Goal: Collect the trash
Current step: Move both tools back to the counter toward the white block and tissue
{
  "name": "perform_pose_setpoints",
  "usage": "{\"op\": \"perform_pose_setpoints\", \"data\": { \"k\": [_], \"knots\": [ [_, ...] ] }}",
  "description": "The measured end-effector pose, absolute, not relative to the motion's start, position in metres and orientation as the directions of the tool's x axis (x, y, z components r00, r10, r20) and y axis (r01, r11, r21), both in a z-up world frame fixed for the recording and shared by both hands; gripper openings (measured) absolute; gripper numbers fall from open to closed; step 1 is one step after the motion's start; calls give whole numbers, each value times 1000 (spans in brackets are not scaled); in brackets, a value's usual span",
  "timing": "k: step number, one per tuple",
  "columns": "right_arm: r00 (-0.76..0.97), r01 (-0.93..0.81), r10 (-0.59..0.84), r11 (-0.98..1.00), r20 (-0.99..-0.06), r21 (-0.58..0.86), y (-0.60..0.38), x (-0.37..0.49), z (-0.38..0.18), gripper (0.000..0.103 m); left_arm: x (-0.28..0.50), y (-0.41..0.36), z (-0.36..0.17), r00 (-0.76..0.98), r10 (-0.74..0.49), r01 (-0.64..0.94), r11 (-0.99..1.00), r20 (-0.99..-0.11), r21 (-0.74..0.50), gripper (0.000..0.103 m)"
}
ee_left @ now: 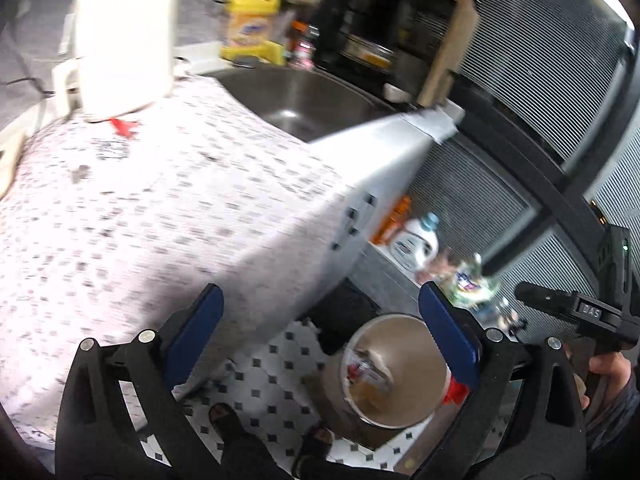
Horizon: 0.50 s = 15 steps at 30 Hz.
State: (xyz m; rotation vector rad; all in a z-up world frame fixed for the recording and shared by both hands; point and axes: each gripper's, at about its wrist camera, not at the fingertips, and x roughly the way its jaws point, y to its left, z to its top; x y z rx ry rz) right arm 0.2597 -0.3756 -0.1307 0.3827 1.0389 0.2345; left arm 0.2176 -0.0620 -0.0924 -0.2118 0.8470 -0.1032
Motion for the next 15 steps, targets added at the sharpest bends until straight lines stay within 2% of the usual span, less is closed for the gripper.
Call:
{"op": "perform_pose_setpoints", "data": {
  "k": [10, 15],
  "knots": [
    [492, -62, 371, 917, -788, 393, -292, 291, -113, 95, 236, 53, -82, 715, -109, -104, 960, -690, -260, 96],
    [503, -48, 345, 926, -792, 373, -257, 303, -104, 95, 254, 98, -86, 717, -90, -143, 952, -691, -272, 87]
  ]
}}
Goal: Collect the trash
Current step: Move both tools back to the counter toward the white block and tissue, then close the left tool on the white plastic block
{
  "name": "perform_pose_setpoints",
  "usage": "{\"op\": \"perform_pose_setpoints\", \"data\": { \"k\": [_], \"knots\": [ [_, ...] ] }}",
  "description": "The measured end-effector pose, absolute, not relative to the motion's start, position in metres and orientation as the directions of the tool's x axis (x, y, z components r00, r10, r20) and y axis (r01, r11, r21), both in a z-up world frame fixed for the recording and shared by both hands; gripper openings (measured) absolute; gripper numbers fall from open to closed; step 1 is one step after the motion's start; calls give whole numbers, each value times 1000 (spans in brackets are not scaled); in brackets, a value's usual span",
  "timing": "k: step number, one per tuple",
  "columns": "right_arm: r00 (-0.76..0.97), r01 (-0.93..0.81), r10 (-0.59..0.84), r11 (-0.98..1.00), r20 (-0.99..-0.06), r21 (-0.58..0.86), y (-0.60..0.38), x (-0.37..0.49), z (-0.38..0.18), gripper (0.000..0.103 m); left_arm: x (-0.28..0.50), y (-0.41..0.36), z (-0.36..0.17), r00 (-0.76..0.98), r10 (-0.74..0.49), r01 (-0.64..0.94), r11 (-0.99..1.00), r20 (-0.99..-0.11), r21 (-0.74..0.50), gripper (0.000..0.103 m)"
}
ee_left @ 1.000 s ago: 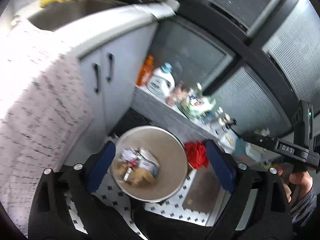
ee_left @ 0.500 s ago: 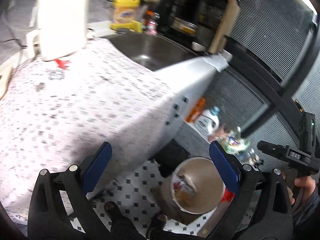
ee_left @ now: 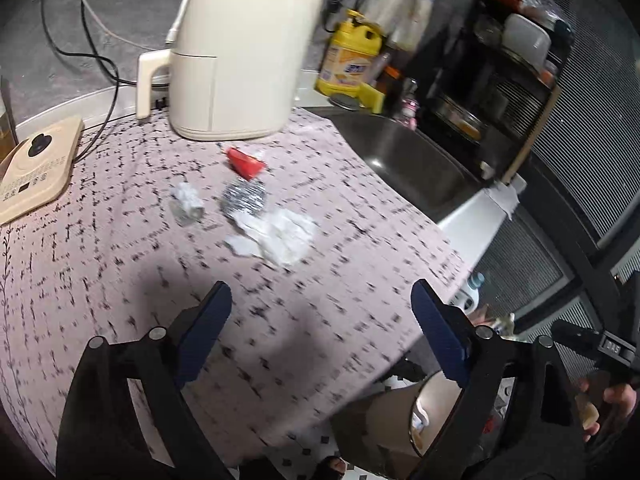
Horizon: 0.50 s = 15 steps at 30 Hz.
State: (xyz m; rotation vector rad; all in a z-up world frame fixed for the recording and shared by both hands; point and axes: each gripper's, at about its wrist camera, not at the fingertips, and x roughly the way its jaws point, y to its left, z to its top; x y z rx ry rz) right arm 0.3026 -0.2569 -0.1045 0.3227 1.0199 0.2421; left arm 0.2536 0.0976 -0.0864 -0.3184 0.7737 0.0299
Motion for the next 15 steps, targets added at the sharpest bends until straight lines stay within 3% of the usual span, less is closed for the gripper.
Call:
{"op": "perform_pose_setpoints", "data": {
  "k": [15],
  "knots": [
    [529, 18, 260, 948, -808, 317, -187, 325, -95, 95, 326, 205, -125, 663, -99, -206, 929, -742, -309, 53]
  ]
}}
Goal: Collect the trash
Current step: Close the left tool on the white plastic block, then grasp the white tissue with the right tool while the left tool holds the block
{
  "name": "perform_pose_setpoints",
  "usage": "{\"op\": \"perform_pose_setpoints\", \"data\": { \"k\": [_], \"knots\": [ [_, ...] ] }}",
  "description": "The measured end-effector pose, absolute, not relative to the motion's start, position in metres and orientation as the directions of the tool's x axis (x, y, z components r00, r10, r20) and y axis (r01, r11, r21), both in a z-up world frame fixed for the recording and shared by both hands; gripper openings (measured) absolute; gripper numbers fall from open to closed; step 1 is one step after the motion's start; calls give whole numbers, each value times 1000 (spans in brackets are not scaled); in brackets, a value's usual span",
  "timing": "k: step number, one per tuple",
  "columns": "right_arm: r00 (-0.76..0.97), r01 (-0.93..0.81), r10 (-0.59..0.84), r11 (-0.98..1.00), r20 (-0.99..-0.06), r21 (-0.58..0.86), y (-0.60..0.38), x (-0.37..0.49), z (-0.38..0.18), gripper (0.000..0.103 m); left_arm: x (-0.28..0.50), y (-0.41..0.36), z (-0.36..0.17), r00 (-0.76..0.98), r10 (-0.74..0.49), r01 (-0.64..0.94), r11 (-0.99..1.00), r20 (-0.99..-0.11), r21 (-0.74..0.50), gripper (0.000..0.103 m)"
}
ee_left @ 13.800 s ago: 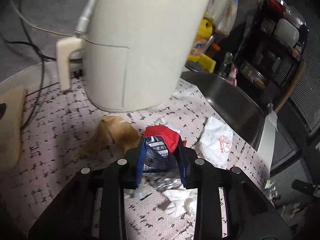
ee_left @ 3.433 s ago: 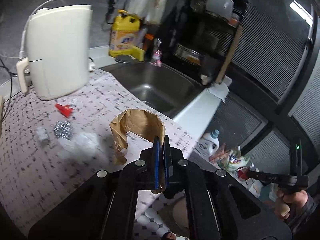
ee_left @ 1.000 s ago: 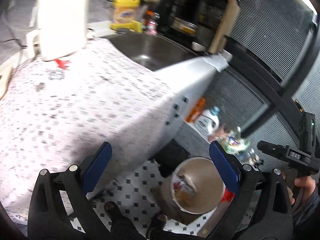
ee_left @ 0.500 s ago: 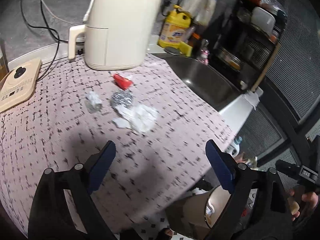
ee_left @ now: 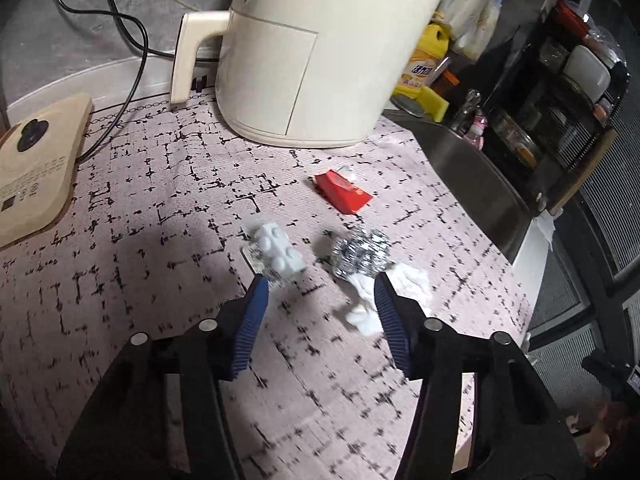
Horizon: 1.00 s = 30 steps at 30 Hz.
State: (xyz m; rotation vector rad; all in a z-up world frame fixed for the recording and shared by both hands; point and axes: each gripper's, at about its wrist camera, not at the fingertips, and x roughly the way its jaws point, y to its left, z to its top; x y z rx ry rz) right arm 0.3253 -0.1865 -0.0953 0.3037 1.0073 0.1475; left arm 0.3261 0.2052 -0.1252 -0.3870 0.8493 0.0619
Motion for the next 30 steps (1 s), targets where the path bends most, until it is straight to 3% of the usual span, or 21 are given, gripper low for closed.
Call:
{"op": "perform_pose_setpoints", "data": {
  "k": [8, 10, 11, 12, 22, 30],
  "knots": [
    [531, 74, 206, 955, -822, 287, -182, 322, -96, 95, 365, 217, -149, 627, -91, -212, 936, -774, -282, 53],
    [533, 85, 197, 955, -823, 283, -182, 322, -96, 95, 373, 218, -157, 606, -93, -214, 938, -790, -274, 45],
    [534, 87, 195, 955, -823, 283, -181, 324, -96, 95, 377, 217, -161, 592, -82, -216, 942, -802, -255, 28],
    [535, 86, 194, 956, -822, 282, -179, 325, -96, 95, 378, 216, -162, 595, -69, -214, 947, -801, -241, 25],
    [502, -54, 280, 955, -819, 293, -115, 359, -101, 95, 352, 236, -140, 636, -74, -201, 945, -768, -258, 24],
    [417, -234, 378, 923, -826, 305, -36, 385, -114, 88, 306, 277, -127, 666, -36, -271, 919, -745, -286, 24]
  ]
}}
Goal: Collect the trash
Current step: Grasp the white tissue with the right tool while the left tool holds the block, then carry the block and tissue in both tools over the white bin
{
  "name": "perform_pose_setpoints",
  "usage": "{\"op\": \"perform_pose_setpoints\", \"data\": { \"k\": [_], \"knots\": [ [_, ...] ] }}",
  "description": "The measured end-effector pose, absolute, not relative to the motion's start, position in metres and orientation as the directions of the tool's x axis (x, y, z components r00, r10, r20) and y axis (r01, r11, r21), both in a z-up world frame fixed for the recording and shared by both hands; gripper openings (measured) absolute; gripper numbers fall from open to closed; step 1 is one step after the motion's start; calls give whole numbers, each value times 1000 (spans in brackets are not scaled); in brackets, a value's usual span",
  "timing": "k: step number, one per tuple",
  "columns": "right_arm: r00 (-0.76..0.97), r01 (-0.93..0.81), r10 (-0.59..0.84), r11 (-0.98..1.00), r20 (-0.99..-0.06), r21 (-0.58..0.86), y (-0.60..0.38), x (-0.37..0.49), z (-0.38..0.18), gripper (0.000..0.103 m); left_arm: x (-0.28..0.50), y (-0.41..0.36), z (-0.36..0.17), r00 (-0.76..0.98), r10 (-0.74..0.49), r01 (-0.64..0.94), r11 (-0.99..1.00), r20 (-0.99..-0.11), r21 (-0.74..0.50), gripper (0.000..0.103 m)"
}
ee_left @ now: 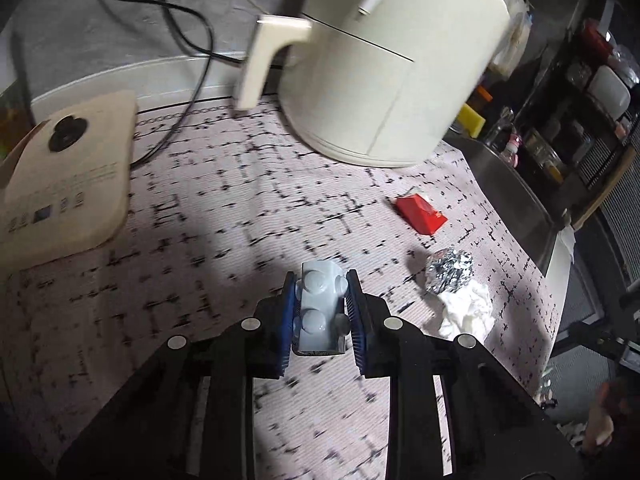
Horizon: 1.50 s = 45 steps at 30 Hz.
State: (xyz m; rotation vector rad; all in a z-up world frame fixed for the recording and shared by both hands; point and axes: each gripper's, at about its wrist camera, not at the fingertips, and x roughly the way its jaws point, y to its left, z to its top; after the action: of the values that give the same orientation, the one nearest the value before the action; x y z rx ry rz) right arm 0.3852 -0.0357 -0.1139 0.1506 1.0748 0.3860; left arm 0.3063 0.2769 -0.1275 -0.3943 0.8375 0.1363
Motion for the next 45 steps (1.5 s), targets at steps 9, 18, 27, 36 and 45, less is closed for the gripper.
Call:
{"op": "perform_pose_setpoints", "data": {
  "k": [9, 18, 27, 36, 45],
  "knots": [
    [384, -405, 364, 892, -848, 199, 50, 403, -135, 87, 249, 310, -120, 658, 48, -369, 890, -751, -267, 24],
    [348, -499, 296, 862, -889, 92, 95, 411, -164, 57, 189, 333, -117, 644, 140, -496, 825, -752, -271, 24],
    [285, -555, 355, 818, -891, 148, 76, 395, -151, 14, 170, 300, -100, 658, 170, -509, 819, -733, -266, 24],
    [292, -520, 390, 831, -873, 197, 11, 373, -134, 14, 169, 244, -91, 665, 147, -474, 841, -732, -261, 24],
    [338, -453, 398, 863, -853, 223, -68, 360, -119, 14, 173, 182, -87, 685, 108, -408, 876, -720, -257, 24]
  ]
}}
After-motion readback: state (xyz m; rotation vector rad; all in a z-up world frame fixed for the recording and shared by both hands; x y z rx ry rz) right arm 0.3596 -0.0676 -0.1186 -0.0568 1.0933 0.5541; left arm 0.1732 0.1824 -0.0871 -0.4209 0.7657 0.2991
